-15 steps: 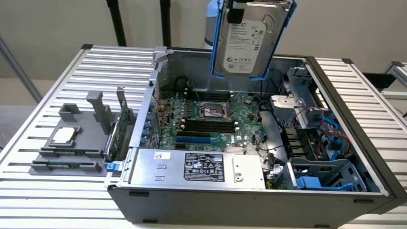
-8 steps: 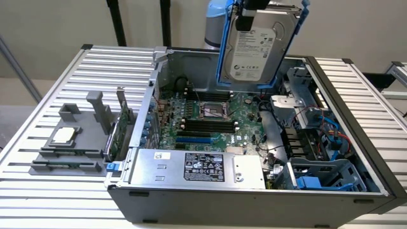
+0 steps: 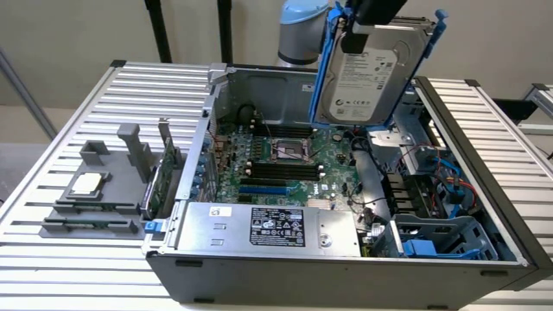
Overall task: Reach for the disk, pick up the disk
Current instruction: 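Pick up the disk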
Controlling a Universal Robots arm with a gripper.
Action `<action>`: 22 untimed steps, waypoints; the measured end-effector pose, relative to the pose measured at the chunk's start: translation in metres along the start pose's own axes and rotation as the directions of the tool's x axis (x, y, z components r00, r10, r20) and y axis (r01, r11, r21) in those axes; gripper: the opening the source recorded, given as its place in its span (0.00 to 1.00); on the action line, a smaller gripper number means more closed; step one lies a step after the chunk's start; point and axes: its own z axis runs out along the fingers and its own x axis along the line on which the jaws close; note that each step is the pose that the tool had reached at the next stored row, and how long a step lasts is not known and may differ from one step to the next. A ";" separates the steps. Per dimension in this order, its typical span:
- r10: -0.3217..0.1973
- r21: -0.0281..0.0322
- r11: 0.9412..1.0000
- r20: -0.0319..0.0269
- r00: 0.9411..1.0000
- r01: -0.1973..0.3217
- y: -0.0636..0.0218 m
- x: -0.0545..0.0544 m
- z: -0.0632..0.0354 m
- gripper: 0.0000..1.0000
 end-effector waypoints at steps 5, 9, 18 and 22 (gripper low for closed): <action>0.000 0.000 1.000 0.000 1.000 0.000 -0.0157 0.013 -0.0005 0.33; 0.000 0.000 1.000 0.000 1.000 0.000 -0.0292 0.022 -0.0004 0.33; 0.000 0.000 1.000 0.000 1.000 0.000 -0.0615 0.044 0.0015 0.33; 0.000 0.000 1.000 0.000 1.000 0.000 -0.0745 0.053 0.0012 0.33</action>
